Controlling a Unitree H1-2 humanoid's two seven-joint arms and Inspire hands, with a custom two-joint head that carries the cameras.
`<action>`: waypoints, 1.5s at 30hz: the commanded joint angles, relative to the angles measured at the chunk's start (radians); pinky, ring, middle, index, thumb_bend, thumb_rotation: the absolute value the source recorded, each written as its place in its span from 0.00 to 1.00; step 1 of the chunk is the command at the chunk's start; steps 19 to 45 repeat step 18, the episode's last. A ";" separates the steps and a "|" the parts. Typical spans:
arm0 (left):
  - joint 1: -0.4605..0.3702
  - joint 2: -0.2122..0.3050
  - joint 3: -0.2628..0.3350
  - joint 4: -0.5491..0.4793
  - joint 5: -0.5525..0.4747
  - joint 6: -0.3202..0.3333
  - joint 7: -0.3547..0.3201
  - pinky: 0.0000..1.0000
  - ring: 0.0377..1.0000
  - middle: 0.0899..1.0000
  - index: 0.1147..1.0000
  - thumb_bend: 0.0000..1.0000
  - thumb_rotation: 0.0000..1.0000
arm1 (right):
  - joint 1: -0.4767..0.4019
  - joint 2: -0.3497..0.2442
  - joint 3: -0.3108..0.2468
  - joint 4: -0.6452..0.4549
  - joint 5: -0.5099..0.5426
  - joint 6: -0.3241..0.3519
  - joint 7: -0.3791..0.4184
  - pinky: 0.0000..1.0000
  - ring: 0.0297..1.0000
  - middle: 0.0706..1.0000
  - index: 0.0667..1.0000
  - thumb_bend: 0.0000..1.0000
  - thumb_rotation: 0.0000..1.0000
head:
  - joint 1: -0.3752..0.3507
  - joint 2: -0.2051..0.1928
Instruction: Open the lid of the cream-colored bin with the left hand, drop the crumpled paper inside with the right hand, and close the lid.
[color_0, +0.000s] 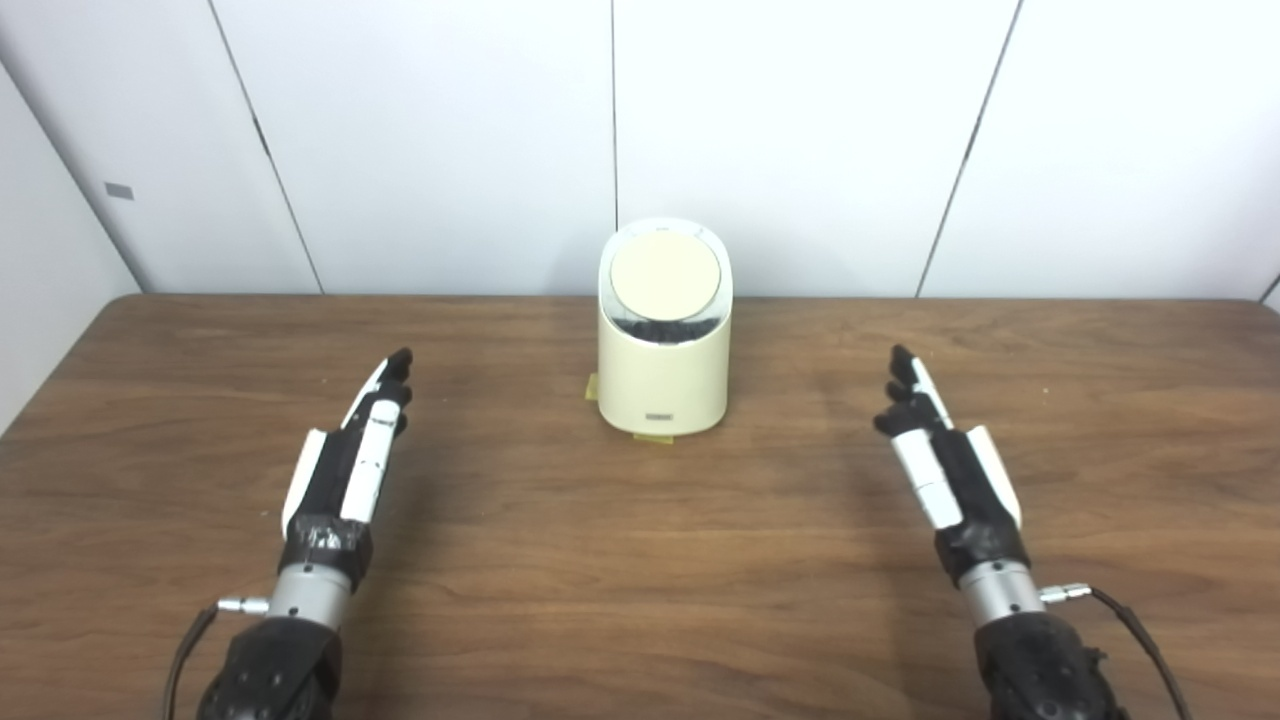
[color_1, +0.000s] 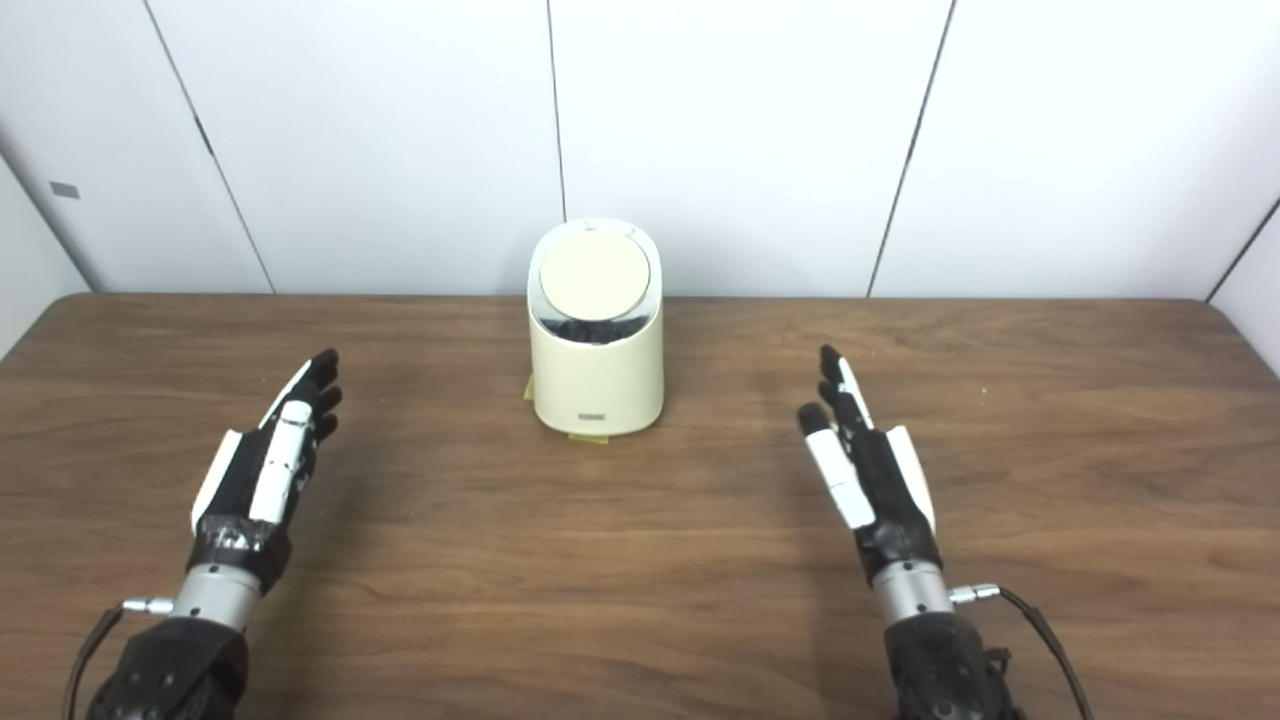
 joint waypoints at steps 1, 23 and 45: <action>-0.009 -0.005 0.000 0.012 -0.040 -0.035 0.002 1.00 1.00 1.00 1.00 0.48 1.00 | -0.018 0.014 -0.021 -0.042 0.065 0.006 0.010 0.97 1.00 1.00 0.99 0.69 1.00 | -0.002 0.003; 0.049 -0.032 -0.027 0.070 -0.060 -0.144 0.035 1.00 1.00 1.00 1.00 0.47 1.00 | 0.021 -0.006 -0.058 -0.006 0.147 -0.003 0.016 1.00 1.00 1.00 0.99 0.61 1.00 | 0.030 -0.038; 0.049 -0.032 -0.027 0.070 -0.060 -0.144 0.035 1.00 1.00 1.00 1.00 0.47 1.00 | 0.021 -0.006 -0.058 -0.006 0.147 -0.003 0.016 1.00 1.00 1.00 0.99 0.61 1.00 | 0.030 -0.038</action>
